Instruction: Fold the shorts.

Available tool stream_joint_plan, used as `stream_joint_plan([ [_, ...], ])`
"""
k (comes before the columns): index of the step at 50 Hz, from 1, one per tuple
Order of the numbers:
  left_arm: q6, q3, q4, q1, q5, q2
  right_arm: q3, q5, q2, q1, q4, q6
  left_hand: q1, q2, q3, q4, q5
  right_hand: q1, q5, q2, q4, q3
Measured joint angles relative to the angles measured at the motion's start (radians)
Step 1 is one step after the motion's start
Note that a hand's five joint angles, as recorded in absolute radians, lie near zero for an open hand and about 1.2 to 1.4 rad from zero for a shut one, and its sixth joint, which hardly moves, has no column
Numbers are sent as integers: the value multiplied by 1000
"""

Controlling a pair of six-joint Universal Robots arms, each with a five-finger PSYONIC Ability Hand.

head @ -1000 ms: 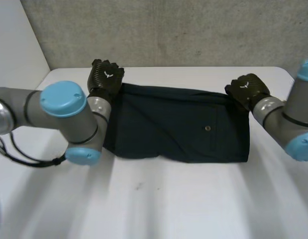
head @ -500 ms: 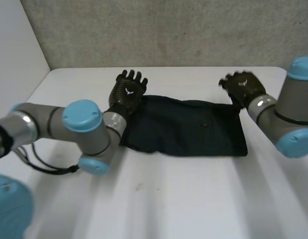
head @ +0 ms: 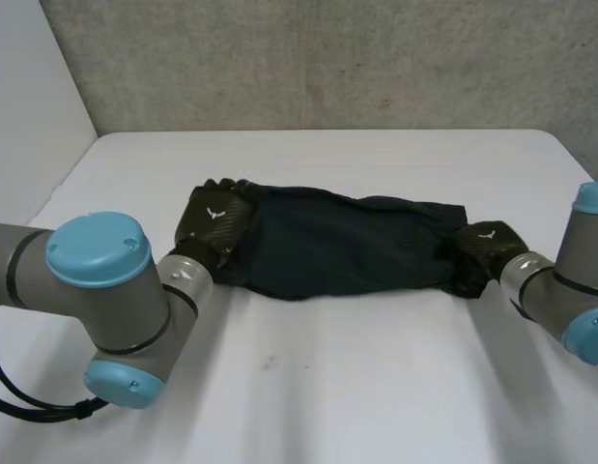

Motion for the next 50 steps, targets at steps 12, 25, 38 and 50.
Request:
stream_joint_plan([
  [12, 0, -57, -6, 15, -5, 134, 9, 11, -197, -75, 31, -202, 0, 0, 0, 0, 0, 130, 57, 114, 3, 42],
  [25, -3, -104, -11, 22, -6, 219, -238, -70, -107, 182, 129, -596, 0, 0, 0, 0, 0, 235, 64, 138, 4, 54],
  [38, -1, 14, -8, 24, -8, 212, -412, -416, 142, 440, 137, -577, 0, 0, 0, 0, 0, -177, -427, -403, -538, -477],
  [50, -3, 238, -35, -17, 5, 42, -373, -264, -34, 331, 125, 104, 0, 0, 0, 0, 0, -455, -838, -820, -956, -934],
])
